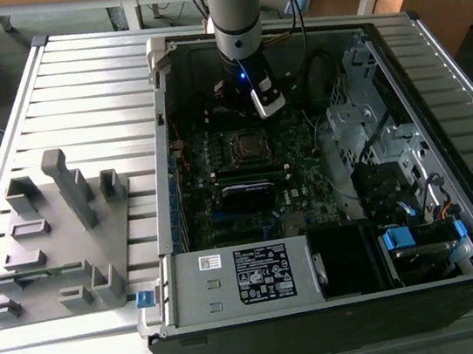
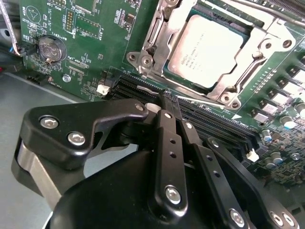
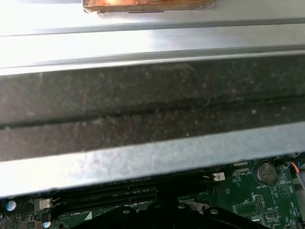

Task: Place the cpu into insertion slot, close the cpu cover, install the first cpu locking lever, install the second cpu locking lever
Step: 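Install the first cpu locking lever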

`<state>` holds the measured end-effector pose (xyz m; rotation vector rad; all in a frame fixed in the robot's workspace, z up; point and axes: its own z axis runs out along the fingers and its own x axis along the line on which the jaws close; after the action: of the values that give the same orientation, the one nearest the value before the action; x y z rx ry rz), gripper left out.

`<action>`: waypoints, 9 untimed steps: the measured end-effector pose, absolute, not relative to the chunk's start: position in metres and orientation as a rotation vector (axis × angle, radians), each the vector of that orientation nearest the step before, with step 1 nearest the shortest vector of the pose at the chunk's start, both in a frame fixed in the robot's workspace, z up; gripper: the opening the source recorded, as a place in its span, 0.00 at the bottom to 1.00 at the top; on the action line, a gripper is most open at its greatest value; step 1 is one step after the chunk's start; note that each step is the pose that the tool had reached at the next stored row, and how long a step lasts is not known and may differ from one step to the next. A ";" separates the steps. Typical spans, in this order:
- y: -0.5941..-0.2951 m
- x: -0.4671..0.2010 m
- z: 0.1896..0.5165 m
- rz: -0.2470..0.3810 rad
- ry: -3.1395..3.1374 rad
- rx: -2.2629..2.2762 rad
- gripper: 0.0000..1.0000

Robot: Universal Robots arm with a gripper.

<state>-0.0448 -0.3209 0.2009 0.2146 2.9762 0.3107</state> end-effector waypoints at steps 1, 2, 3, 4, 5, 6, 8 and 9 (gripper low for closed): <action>-0.321 -0.045 0.201 0.315 2.975 0.215 0.10; -0.321 -0.045 0.201 0.319 2.974 0.215 0.10; -0.321 -0.045 0.200 0.322 2.973 0.215 0.10; -0.321 -0.045 0.200 0.323 2.973 0.215 0.10; -0.321 -0.045 0.200 0.323 2.972 0.215 0.10; -0.321 -0.045 0.200 0.323 2.971 0.215 0.10; -0.322 -0.045 0.199 0.323 2.970 0.215 0.10; -0.323 -0.045 0.199 0.323 2.970 0.215 0.10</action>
<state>-0.0447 -0.3233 0.1994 0.2147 2.9702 0.3229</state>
